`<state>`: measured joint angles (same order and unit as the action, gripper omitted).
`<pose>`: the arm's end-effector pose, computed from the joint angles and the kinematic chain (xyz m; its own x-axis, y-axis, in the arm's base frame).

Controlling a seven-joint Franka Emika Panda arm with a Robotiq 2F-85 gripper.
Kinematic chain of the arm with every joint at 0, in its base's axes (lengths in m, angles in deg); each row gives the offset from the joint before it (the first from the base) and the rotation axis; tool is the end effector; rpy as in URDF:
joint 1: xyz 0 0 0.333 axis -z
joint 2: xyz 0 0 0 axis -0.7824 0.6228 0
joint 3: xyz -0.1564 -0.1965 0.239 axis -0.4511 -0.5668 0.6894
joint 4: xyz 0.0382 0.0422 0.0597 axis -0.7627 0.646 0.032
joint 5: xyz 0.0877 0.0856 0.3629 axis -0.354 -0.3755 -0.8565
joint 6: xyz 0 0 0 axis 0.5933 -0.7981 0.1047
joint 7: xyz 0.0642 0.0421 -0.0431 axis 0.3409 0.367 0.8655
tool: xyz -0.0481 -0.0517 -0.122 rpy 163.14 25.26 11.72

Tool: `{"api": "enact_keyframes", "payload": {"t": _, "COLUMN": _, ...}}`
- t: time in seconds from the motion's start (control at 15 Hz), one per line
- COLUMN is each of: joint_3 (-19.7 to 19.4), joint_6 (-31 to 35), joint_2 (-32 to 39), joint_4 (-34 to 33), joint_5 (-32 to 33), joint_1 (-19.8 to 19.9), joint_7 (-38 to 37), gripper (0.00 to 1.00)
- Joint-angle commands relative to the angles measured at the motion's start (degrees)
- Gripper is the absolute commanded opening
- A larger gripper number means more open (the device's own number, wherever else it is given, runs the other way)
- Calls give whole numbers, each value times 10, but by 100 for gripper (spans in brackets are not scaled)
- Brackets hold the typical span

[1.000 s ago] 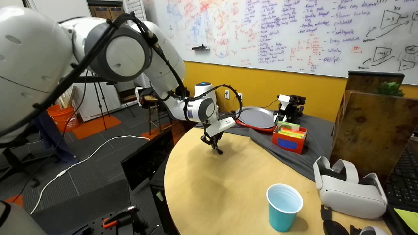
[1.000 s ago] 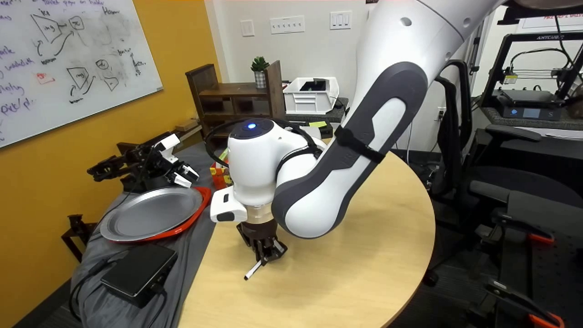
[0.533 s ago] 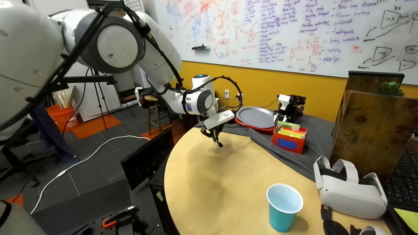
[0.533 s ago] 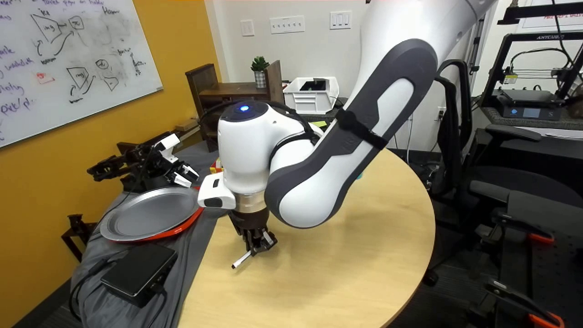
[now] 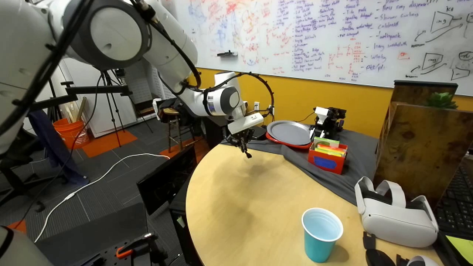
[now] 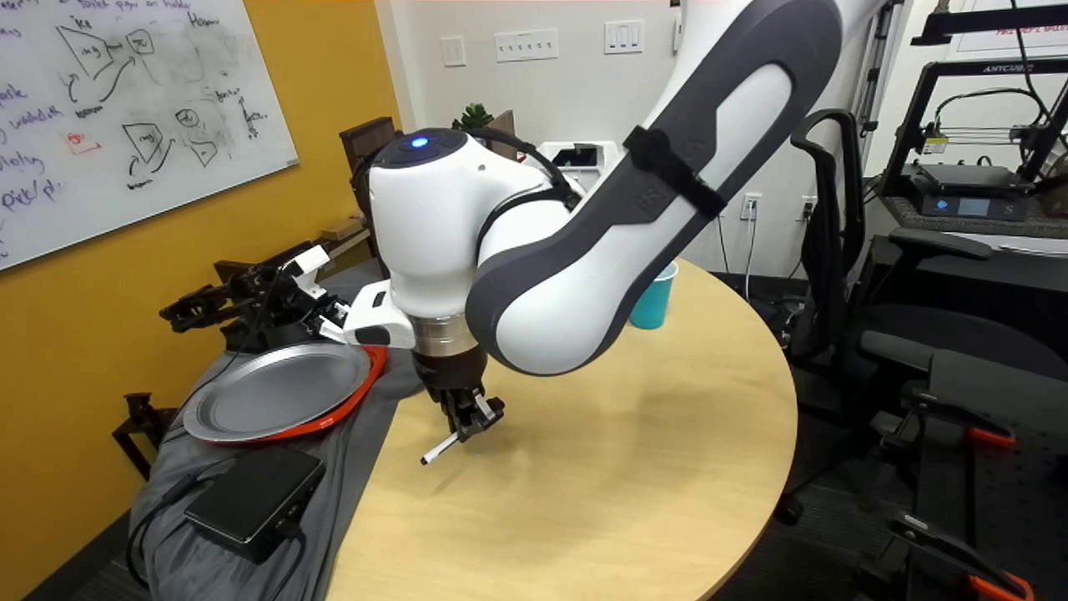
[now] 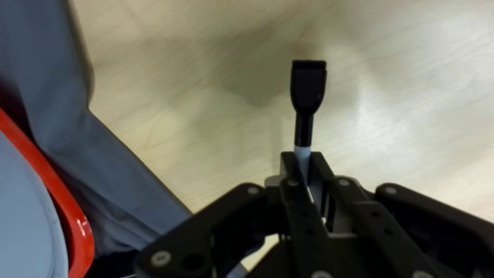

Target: Put the sharpie in the cup

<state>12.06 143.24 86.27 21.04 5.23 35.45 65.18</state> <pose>0.6379 0.2874 0.1965 0.0951 0.9952 -0.0217 0.9814 -0.0901 0.1694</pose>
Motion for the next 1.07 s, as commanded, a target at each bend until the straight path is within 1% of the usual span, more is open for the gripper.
{"api": "enact_keyframes", "payload": {"t": 0.0, "joint_3": 6, "joint_6": -44, "joint_2": -55, "joint_4": 36, "joint_5": 7, "joint_1": 9, "joint_7": -8, "gripper": 3}}
{"api": "enact_keyframes", "payload": {"t": 0.4, "joint_3": 30, "joint_6": -117, "joint_2": -114, "joint_4": 57, "joint_5": -17, "joint_1": 41, "joint_7": 43, "gripper": 3}}
{"api": "enact_keyframes", "payload": {"t": 0.67, "joint_3": 26, "joint_6": -151, "joint_2": -149, "joint_4": 63, "joint_5": -19, "joint_1": 56, "joint_7": 67, "gripper": 3}}
{"api": "enact_keyframes", "payload": {"t": 1.0, "joint_3": 18, "joint_6": -209, "joint_2": -199, "joint_4": 70, "joint_5": -16, "joint_1": 83, "joint_7": 143, "gripper": 3}}
